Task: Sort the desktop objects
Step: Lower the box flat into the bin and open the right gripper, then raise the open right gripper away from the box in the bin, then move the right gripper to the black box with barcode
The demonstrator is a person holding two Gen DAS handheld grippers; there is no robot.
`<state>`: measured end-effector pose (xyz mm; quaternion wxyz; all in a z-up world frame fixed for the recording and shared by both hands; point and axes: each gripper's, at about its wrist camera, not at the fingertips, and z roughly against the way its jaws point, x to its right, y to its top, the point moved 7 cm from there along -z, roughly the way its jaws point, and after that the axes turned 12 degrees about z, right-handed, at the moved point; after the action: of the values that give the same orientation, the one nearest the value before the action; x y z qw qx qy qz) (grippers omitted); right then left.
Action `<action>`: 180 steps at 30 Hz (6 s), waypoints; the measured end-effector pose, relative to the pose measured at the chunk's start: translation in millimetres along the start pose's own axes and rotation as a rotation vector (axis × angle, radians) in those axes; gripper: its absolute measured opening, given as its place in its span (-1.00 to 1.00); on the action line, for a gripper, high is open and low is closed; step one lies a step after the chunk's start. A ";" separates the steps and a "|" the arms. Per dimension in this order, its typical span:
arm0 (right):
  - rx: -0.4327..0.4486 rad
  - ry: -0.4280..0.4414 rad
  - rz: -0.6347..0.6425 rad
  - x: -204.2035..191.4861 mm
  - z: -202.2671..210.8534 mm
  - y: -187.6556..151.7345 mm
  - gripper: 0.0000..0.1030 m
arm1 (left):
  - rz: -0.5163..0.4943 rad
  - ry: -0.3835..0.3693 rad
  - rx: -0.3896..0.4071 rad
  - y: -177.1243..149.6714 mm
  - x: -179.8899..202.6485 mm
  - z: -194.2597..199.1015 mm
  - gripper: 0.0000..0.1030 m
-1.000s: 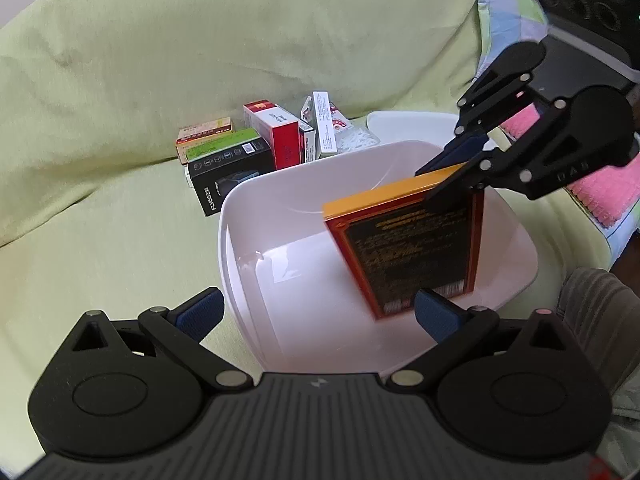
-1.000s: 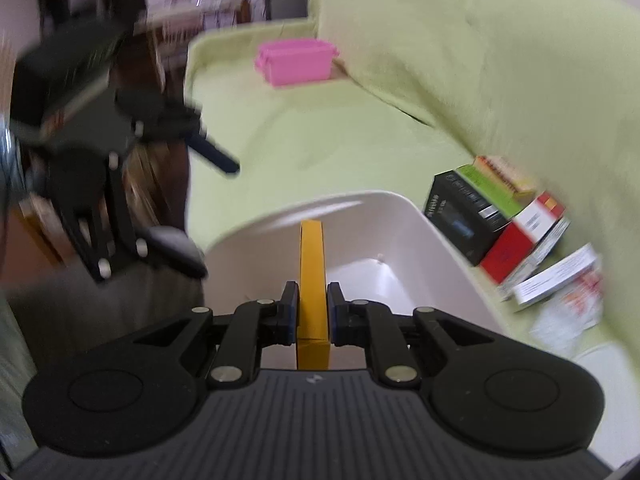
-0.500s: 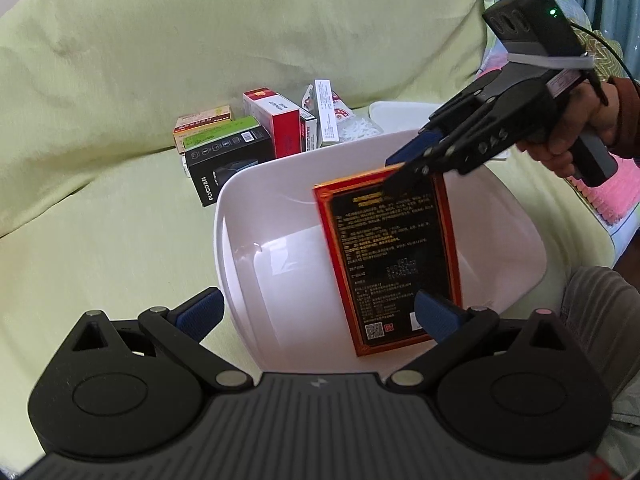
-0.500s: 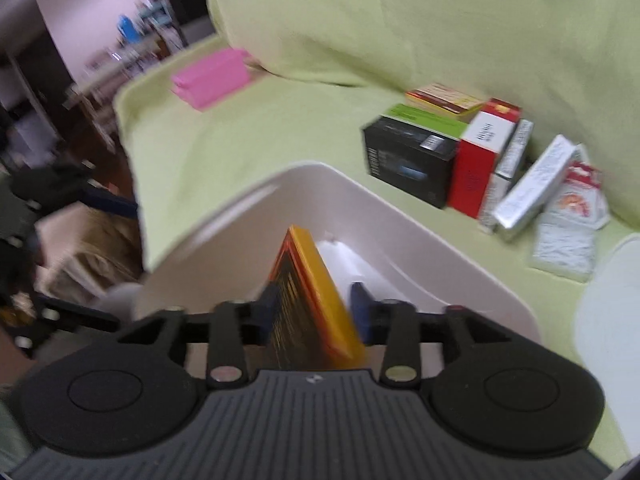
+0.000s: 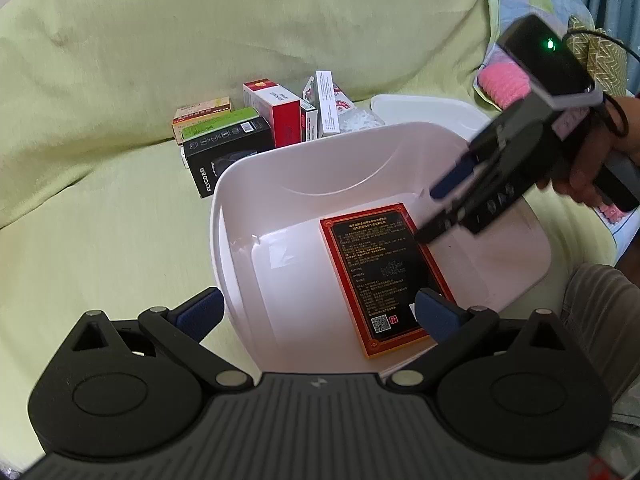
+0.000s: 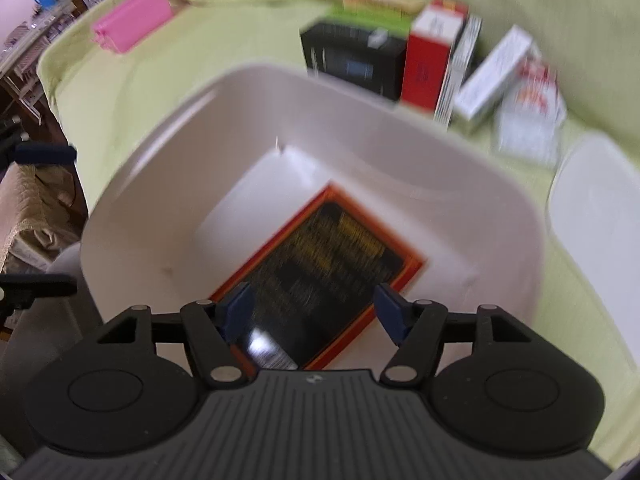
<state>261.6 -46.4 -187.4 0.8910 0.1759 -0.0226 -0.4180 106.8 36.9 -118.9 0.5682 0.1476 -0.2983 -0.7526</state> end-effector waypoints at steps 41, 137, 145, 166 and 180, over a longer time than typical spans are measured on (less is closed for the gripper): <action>-0.127 -0.001 -0.195 -24.1 -60.0 -4.9 -0.15 | 0.035 -0.023 -0.064 -8.3 -15.3 -18.5 0.98; 0.412 -0.182 0.202 50.4 60.3 102.5 0.62 | 0.193 0.171 -0.046 133.2 -92.0 -61.8 0.98; 0.401 -0.129 0.374 66.9 27.0 145.0 0.62 | 0.091 0.097 -0.031 162.1 -118.5 -102.4 0.98; 0.138 -0.074 0.755 74.5 -74.8 201.3 0.17 | -0.340 -0.014 -0.070 170.3 -123.6 -213.5 0.43; 0.081 -0.099 0.840 76.7 -92.1 198.1 -0.01 | -0.442 -0.050 -0.075 161.0 -120.2 -236.0 0.21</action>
<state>474.7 39.6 -216.1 0.9741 0.1659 -0.1515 -0.0254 400.1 55.5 -217.3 0.3869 0.1696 -0.2444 -0.8728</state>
